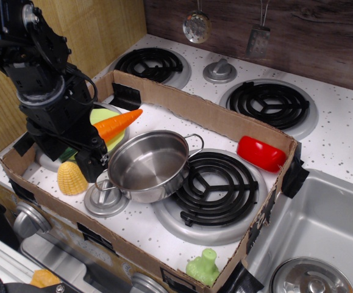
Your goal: Take carrot off plate
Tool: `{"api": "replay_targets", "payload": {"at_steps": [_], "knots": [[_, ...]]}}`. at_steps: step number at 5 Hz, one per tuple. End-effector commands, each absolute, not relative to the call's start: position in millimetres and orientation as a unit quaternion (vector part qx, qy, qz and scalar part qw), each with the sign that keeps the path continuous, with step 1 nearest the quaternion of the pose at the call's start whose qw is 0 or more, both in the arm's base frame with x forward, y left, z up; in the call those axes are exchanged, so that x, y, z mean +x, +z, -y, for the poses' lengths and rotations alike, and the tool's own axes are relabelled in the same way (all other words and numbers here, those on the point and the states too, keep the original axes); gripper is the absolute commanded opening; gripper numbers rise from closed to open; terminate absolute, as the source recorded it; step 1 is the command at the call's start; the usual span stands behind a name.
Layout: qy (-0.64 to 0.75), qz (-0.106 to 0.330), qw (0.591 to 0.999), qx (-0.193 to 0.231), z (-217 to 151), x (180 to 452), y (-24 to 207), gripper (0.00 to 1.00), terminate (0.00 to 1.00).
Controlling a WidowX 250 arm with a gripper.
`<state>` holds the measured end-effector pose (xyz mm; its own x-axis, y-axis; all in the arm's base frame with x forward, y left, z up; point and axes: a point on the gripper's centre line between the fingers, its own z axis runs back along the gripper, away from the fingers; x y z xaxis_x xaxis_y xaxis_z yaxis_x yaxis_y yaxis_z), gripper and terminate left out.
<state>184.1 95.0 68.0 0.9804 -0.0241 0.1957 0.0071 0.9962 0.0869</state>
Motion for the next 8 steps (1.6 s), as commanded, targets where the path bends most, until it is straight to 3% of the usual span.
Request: {"api": "replay_targets", "payload": {"at_steps": [1,2,4,6,8], "knots": [[-0.008,0.099,0.994,0.043,-95,184,68,1.0,0.0],[-0.012,0.073,0.997,0.014,-104,192,77,1.0,0.0],[-0.072,0.054,0.996,0.004,-128,226,95,1.0,0.0],[-0.117,0.072,0.99,-0.012,-149,247,71,1.0,0.0],[-0.107,0.097,0.989,-0.015,-147,243,50,1.0,0.0]]}}
